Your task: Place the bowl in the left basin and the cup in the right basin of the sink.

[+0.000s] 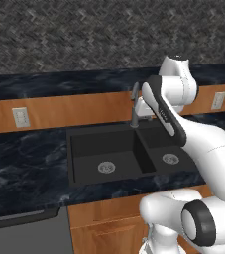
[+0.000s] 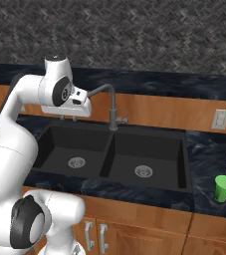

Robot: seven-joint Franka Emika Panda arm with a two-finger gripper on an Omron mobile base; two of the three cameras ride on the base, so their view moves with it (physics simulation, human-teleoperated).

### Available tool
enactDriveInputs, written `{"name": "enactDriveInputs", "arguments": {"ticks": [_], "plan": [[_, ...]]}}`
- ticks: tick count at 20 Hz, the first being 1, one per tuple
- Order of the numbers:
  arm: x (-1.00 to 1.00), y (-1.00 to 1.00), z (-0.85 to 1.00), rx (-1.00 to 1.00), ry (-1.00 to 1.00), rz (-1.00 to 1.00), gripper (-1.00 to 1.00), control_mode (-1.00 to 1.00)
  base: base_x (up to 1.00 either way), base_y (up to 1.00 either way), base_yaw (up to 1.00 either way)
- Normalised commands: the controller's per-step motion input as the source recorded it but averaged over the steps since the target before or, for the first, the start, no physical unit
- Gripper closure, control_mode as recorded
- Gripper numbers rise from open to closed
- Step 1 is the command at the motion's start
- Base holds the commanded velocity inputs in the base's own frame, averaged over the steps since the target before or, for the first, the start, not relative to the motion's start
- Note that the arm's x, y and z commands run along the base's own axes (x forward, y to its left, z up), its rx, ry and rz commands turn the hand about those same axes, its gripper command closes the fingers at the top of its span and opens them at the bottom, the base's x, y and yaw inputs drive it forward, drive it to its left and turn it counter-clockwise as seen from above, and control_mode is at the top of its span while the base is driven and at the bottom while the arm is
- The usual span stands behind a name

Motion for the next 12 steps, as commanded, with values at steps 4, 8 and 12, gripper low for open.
{"name": "enactDriveInputs", "arguments": {"ticks": [4,8,12], "plan": [[0.0,0.0,0.0,0.0,0.0,0.0,-1.0,1.0,-0.01,0.0,0.0],[0.0,0.0,0.0,0.0,0.0,0.0,-1.0,1.0,-0.22,-0.09,0.0],[0.0,0.0,0.0,0.0,0.0,0.0,-1.0,1.0,-0.4,-0.2,-0.03]]}}
